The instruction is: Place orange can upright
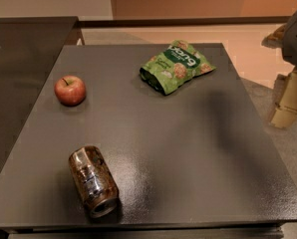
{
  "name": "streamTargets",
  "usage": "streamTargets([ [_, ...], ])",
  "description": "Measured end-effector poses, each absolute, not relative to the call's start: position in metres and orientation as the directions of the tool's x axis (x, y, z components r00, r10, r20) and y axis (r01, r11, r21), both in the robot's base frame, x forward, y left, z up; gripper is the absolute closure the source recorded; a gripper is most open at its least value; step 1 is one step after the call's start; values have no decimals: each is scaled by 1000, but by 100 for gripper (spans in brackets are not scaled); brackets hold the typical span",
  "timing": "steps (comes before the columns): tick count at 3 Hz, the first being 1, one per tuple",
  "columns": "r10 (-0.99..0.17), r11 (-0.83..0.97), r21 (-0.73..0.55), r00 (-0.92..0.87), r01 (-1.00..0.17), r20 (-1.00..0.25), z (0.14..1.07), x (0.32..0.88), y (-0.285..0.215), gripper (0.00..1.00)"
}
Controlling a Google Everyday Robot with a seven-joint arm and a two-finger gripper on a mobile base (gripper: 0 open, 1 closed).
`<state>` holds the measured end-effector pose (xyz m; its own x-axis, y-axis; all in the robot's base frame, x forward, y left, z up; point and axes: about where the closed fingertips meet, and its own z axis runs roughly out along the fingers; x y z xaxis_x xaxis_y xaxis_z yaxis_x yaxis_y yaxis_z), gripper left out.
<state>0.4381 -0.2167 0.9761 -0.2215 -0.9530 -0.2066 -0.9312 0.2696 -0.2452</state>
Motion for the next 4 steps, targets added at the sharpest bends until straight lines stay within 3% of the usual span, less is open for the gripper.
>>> streamTargets([
  [2, -956, 252, -242, -202, -937, -212, 976, 438, -213, 0],
  [4, -939, -127, -243, 196, -962, -283, 959, 443, -120, 0],
])
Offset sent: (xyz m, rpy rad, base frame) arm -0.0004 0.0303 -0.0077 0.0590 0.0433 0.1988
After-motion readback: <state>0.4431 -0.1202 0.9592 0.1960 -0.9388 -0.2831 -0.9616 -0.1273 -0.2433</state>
